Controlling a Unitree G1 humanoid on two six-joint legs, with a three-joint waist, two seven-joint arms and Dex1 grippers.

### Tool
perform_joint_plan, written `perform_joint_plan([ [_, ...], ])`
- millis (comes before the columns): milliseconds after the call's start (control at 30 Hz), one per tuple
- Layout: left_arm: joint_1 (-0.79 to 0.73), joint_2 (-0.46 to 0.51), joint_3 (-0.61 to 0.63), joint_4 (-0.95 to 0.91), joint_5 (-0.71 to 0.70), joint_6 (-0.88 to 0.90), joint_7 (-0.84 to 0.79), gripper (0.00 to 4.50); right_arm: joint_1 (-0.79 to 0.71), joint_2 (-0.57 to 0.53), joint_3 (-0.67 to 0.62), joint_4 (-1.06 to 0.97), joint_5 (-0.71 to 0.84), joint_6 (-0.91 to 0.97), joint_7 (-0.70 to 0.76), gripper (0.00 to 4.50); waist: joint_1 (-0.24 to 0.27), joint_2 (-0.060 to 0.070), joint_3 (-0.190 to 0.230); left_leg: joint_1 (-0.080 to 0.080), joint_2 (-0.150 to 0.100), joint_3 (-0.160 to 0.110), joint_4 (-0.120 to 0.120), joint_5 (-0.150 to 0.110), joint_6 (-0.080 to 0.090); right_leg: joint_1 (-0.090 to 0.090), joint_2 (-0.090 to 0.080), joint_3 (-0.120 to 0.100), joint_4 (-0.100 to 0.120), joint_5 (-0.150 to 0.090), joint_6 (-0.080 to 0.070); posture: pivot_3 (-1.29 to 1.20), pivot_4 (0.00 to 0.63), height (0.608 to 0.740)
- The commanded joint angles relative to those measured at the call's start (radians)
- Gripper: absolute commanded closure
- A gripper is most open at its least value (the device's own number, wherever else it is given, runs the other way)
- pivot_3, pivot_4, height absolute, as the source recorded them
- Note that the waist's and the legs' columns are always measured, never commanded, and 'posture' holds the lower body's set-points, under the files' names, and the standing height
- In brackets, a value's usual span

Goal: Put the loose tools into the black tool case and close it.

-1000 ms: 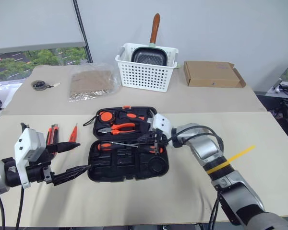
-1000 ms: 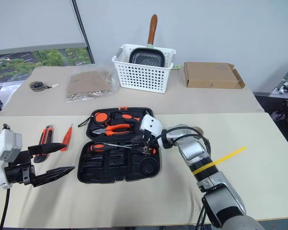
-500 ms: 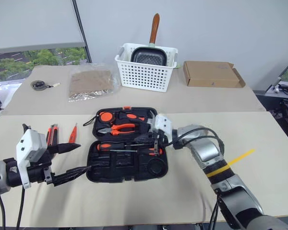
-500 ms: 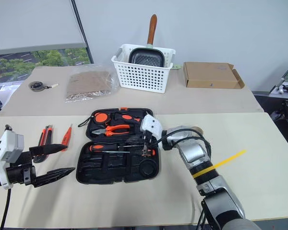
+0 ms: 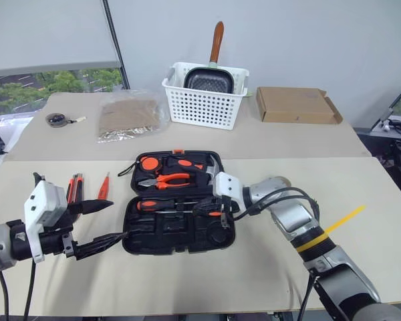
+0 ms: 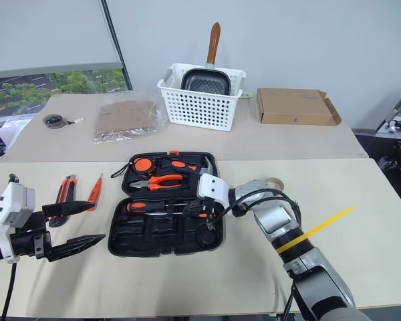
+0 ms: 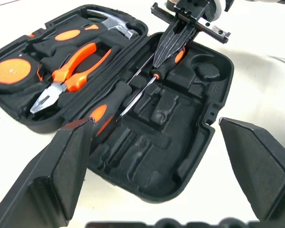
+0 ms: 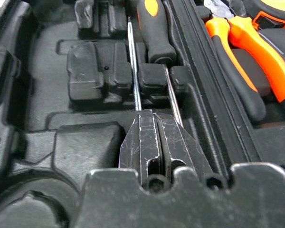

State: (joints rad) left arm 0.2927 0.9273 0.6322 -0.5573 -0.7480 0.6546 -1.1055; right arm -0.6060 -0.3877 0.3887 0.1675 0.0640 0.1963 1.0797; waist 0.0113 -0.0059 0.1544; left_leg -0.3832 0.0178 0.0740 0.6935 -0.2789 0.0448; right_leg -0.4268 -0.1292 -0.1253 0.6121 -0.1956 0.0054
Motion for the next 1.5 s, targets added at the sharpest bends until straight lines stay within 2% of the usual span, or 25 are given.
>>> perform_joint_plan([
  [33, -0.012, -0.062, 0.025, 0.035, -0.003, -0.026, 0.067, 0.0, 0.008, 0.065, -0.091, -0.023, 0.11, -0.036, -0.015, 4.43, -0.002, 0.0, 0.0, -0.001, 0.0, 0.0, 0.0, 0.0, 0.0, 0.0, 0.0, 0.001, 0.0, 0.0, 0.0, 0.0, 0.15, 0.7],
  [167, -0.057, -0.175, 0.005, 0.083, 0.076, -0.075, 0.236, 0.0, -0.006, 0.091, -0.185, -0.053, 0.242, -0.022, 0.033, 4.43, -0.004, 0.0, 0.001, -0.003, 0.001, 0.0, -0.001, 0.002, 0.001, -0.001, 0.002, 0.002, 0.002, 0.001, 0.0, 0.0, 0.15, 0.7],
  [267, -0.116, -0.245, -0.042, 0.101, 0.17, -0.07, 0.423, 0.0, -0.028, 0.045, -0.229, -0.062, 0.291, 0.005, 0.08, 3.66, 0.001, 0.0, 0.001, -0.003, 0.0, -0.001, 0.0, 0.005, 0.005, 0.0, 0.002, 0.001, 0.001, 0.002, -0.002, 0.0, 0.15, 0.7],
  [400, -0.207, -0.299, -0.082, 0.134, 0.307, -0.048, 0.652, 0.0, -0.061, -0.024, -0.287, -0.057, 0.328, 0.004, 0.125, 2.29, 0.002, -0.002, 0.001, -0.003, -0.001, -0.001, 0.0, 0.003, 0.006, 0.002, 0.0, 0.002, 0.0, 0.002, -0.001, 0.0, 0.15, 0.7],
  [467, -0.239, -0.318, -0.097, 0.139, 0.317, -0.001, 0.709, 0.0, -0.074, -0.066, -0.306, -0.053, 0.338, 0.004, 0.157, 1.61, 0.001, -0.003, 0.001, -0.004, -0.002, -0.001, 0.0, 0.001, 0.003, 0.001, 0.0, 0.002, 0.0, 0.003, -0.001, 0.0, 0.15, 0.7],
  [600, -0.269, -0.339, -0.16, 0.146, 0.338, 0.06, 0.766, 0.0, -0.091, -0.152, -0.345, -0.045, 0.368, 0.011, 0.224, 0.26, 0.001, -0.003, 0.001, -0.004, -0.002, -0.001, 0.0, 0.004, 0.008, 0.001, 0.0, 0.002, 0.0, 0.006, -0.007, 0.0, 0.15, 0.7],
  [633, -0.278, -0.345, -0.175, 0.146, 0.336, 0.081, 0.776, 0.0, -0.092, -0.172, -0.355, -0.043, 0.377, 0.017, 0.237, 0.07, 0.001, -0.003, 0.001, -0.004, -0.002, -0.001, 0.0, 0.003, 0.009, 0.001, 0.0, 0.002, 0.0, 0.006, -0.006, 0.0, 0.15, 0.7],
  [833, -0.374, -0.386, -0.252, 0.232, 0.363, 0.153, 0.849, 0.0, -0.086, -0.279, -0.392, 0.015, 0.372, -0.001, 0.312, 0.07, 0.003, -0.003, 0.001, -0.005, -0.002, -0.001, 0.0, 0.002, 0.01, 0.002, -0.001, 0.001, -0.001, 0.006, -0.006, 0.0, 0.15, 0.7],
  [1033, -0.453, -0.415, -0.282, 0.347, 0.412, 0.176, 0.916, 0.0, -0.082, -0.322, -0.421, 0.014, 0.379, 0.011, 0.319, 0.07, 0.001, -0.004, 0.002, -0.005, -0.001, -0.001, 0.0, 0.003, 0.01, 0.001, -0.001, 0.002, -0.001, 0.005, -0.005, 0.0, 0.15, 0.7],
  [1233, -0.47, -0.439, -0.276, 0.395, 0.387, 0.212, 0.914, 0.0, -0.062, -0.344, -0.443, -0.014, 0.393, 0.039, 0.315, 0.07, 0.002, -0.004, 0.002, -0.005, -0.001, -0.001, 0.0, 0.005, 0.006, 0.001, -0.002, 0.002, -0.001, 0.006, -0.006, 0.0, 0.15, 0.7],
  [1267, -0.473, -0.44, -0.277, 0.402, 0.387, 0.22, 0.915, 0.52, -0.061, -0.345, -0.445, -0.017, 0.394, 0.041, 0.314, 0.0, 0.002, -0.004, 0.002, -0.005, -0.001, -0.001, 0.0, 0.005, 0.006, 0.001, -0.002, 0.002, -0.001, 0.006, -0.006, 0.0, 0.15, 0.7],
  [1300, -0.476, -0.444, -0.275, 0.407, 0.387, 0.226, 0.92, 0.7, -0.059, -0.346, -0.446, -0.019, 0.395, 0.044, 0.314, 0.0, 0.003, -0.004, 0.002, -0.005, -0.001, -0.001, 0.0, 0.005, 0.006, 0.001, -0.003, 0.002, -0.001, 0.006, -0.006, 0.0, 0.15, 0.7],
  [1500, -0.492, -0.45, -0.262, 0.426, 0.396, 0.213, 0.931, 3.13, -0.059, -0.347, -0.447, -0.027, 0.41, 0.053, 0.309, 0.0, 0.006, -0.004, 0.002, -0.004, -0.001, -0.001, 0.0, 0.004, 0.006, 0.002, -0.003, 0.002, -0.001, 0.006, -0.006, 0.0, 0.15, 0.7],
])
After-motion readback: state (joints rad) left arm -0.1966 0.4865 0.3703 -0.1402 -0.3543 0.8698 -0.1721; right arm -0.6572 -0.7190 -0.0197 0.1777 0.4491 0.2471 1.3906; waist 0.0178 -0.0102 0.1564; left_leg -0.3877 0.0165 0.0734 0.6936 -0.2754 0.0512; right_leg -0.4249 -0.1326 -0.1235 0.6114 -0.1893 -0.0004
